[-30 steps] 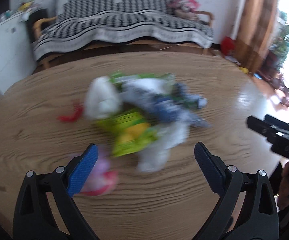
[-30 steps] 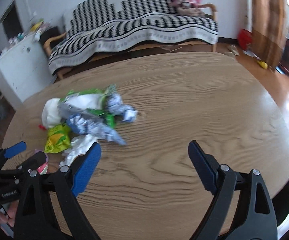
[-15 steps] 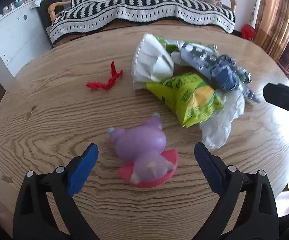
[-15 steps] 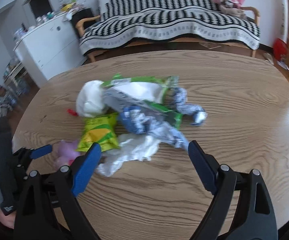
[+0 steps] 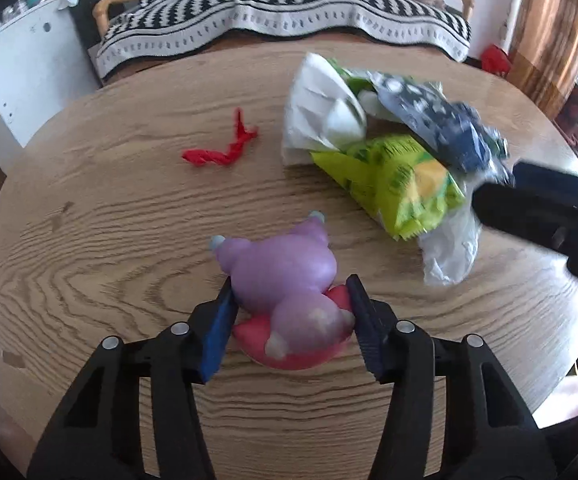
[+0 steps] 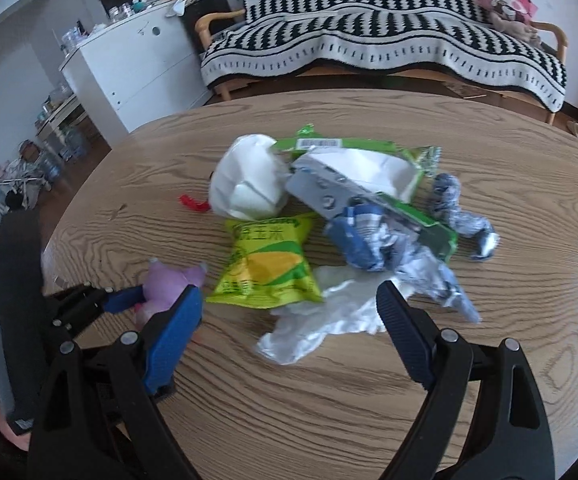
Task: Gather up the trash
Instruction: 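Grasp the yellow-green popcorn bag with the right tool while the left tool holds the toy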
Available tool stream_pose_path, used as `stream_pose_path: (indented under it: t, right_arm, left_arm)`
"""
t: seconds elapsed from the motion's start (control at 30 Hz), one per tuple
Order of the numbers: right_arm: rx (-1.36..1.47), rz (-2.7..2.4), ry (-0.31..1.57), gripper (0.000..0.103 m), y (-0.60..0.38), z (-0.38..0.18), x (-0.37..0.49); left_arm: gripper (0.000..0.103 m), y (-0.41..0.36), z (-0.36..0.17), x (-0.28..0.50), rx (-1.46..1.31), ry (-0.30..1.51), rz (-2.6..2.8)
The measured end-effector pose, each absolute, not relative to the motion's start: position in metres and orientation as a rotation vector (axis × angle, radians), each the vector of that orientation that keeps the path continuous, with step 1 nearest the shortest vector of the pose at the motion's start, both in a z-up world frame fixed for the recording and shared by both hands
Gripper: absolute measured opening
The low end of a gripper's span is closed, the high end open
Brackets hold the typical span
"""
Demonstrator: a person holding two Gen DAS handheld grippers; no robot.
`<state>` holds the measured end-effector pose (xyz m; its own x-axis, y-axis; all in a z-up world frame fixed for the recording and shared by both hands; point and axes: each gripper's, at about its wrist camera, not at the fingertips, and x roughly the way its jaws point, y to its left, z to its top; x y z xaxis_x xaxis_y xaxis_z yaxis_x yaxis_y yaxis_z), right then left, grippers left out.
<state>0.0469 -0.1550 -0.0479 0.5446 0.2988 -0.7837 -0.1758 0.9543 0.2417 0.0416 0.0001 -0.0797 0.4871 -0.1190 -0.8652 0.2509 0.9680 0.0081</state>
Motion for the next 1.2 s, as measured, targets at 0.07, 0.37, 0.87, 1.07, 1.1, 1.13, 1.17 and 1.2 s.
stream_pose_path:
  t: [0.07,0.37,0.87,1.07,1.1,1.13,1.17,1.2]
  right_arm:
    - [0.137,0.294,0.963,0.086,-0.149,-0.051,0.050]
    - [0.123,0.307,0.997,0.086,-0.126,-0.069,0.075]
    - [0.097,0.272,0.949,0.052,-0.118,-0.065,0.074]
    - [0.184,0.275,0.876,0.052,-0.154,-0.031,0.048]
    - [0.192,0.269,0.867,0.051,-0.161,-0.027,0.043]
    - [0.200,0.255,0.856,0.051,-0.172,-0.022,0.036]
    - [0.206,0.246,0.850,0.051,-0.179,-0.018,0.031]
    - [0.217,0.230,0.842,0.051,-0.192,-0.015,0.024]
  left_arm:
    - [0.053,0.011,-0.074,0.046,0.112,1.037,-0.197]
    - [0.053,0.062,-0.054,0.068,-0.033,1.018,-0.094]
    - [0.053,0.066,-0.037,0.073,-0.107,0.991,-0.128]
    - [0.053,0.048,-0.025,0.069,-0.113,0.962,-0.183]
    - [0.053,0.044,-0.024,0.067,-0.108,0.957,-0.188]
    - [0.053,0.037,-0.023,0.067,-0.105,0.957,-0.195]
    - [0.053,0.029,-0.021,0.066,-0.111,0.958,-0.216]
    - [0.053,0.022,-0.019,0.064,-0.116,0.957,-0.232]
